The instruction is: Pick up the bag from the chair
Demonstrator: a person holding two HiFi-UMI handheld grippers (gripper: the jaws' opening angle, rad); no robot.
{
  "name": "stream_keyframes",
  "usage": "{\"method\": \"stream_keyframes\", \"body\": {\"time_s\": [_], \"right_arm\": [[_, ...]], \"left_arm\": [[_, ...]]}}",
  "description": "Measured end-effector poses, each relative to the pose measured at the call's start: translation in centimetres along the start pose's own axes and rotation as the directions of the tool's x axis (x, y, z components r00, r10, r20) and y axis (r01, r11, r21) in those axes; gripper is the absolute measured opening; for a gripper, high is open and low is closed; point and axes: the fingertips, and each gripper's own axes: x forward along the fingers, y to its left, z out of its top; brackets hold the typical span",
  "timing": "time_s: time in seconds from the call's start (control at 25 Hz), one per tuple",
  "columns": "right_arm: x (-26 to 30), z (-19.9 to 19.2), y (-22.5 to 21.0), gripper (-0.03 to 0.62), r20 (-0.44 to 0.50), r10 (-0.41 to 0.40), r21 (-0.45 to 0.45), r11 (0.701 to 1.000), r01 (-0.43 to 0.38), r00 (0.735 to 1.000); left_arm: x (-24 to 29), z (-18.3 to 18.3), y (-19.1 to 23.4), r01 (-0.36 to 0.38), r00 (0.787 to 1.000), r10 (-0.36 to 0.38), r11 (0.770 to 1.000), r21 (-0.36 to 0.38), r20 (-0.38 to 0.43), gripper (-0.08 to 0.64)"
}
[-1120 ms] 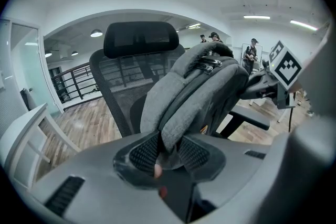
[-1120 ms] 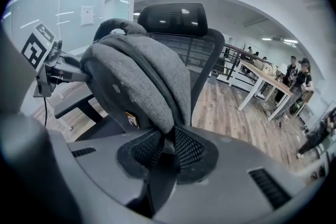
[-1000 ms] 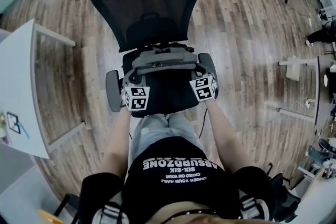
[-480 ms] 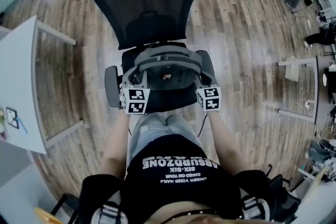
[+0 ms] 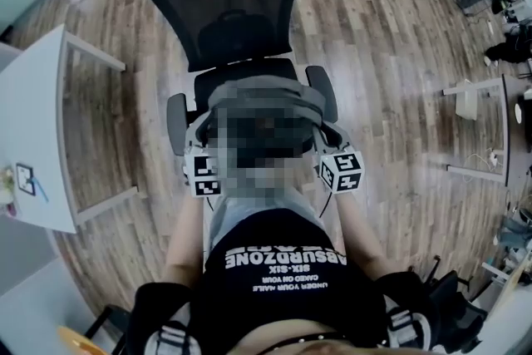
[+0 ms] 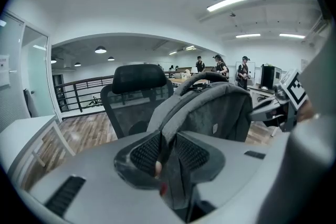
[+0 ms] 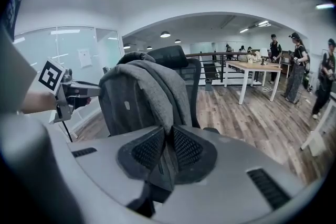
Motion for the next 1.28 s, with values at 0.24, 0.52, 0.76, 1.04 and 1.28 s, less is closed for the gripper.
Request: {"method": "stream_keyframes", "body": {"time_s": [0.24, 0.52, 0.76, 1.04, 1.28], "right_arm": [[-5.2, 0.3, 1.3, 0.054, 0.081, -0.009, 0.025, 1.000, 0.007, 0.997], [-10.0, 0.6, 2.3, 0.049, 0.150, -0.027, 0.026, 0.999, 0.024, 0.988], [-14.8, 0.0, 3.0, 0.049, 0.219, -0.031, 0.018, 0.999, 0.028, 0.975], [-19.6, -0.4, 4.4, 0.048, 0.294, -0.039, 0.033, 0.999, 0.031, 0.955], [-19.9, -0.5, 4.7, 0.048, 0.300, -0.041, 0.047, 0.999, 0.028, 0.953]], "left_arm": [[-4.7, 2.0, -2.1, 0.006, 0.996, -0.006, 1.000, 0.004, 0.088, 0.100], [-9.6, 3.0, -4.2, 0.015, 0.989, -0.012, 1.000, -0.018, 0.148, 0.100], [-14.1, 3.3, -7.0, 0.014, 0.979, -0.014, 1.000, -0.001, 0.204, 0.099], [-19.1, 4.0, -9.1, 0.013, 0.963, -0.015, 1.000, 0.006, 0.269, 0.098], [-19.4, 3.4, -8.8, 0.013, 0.962, -0.011, 1.000, -0.008, 0.274, 0.097]]}}
